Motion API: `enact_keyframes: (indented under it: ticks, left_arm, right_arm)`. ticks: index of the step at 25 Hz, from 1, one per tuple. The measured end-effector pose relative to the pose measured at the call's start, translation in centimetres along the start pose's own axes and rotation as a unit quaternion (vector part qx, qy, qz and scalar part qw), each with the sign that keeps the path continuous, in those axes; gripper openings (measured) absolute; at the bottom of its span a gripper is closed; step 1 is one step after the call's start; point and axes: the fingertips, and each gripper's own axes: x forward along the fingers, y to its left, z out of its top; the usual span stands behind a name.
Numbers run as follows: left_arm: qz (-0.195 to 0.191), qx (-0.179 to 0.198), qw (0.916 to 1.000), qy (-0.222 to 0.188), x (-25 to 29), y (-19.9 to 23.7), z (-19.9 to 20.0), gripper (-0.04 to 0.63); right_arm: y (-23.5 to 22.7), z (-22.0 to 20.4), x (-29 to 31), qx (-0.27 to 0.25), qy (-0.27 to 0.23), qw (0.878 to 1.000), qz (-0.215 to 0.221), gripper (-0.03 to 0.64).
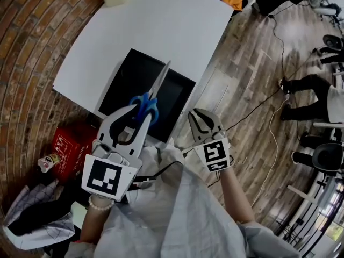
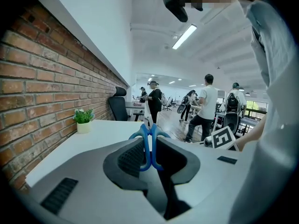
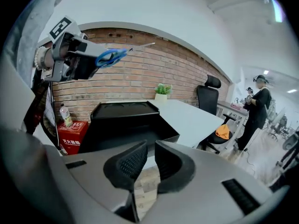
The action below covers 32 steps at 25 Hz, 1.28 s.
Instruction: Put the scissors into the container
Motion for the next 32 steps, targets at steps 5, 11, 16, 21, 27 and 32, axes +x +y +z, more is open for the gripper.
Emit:
enact_keyframes:
  ticks: [5,11,16,21,27,32]
  left_arm:
    - [-0.023,0.014,0.9996,0.008,1.1,-1.2,0.3,0.098]
    - [-0.042,0.023,0.9983,0.032,3.0,-1.9,-0.7,0.098]
    - [-0.052,0.014,0.9962,0.068,5.3,-2.2,-1.6,0.098]
    - [-0.053,0.024,0.9915,0.117,7.5,-2.5,-4.0,0.098]
    - [-0.044,0.012,0.9833,0.176,9.3,-2.7,-7.5,0.098]
    - [-0.035,0.018,0.9722,0.231,10.0,-2.5,-10.9,0.098]
  right_arm:
    - [-2.3,2.0,-3.3,0.011,-0.021,0.998,-0.055,0.064]
    - [-4.5,4.5,-7.9,0.021,-0.052,0.992,-0.112,0.063]
    - [-5.7,6.7,-11.0,0.023,-0.092,0.985,-0.145,0.063]
    - [-6.5,7.3,-12.9,0.037,-0.107,0.980,-0.165,0.063]
    - [-6.7,7.3,-13.8,0.046,-0.112,0.978,-0.172,0.063]
    - [-6.6,7.1,-13.9,0.047,-0.120,0.977,-0.172,0.063]
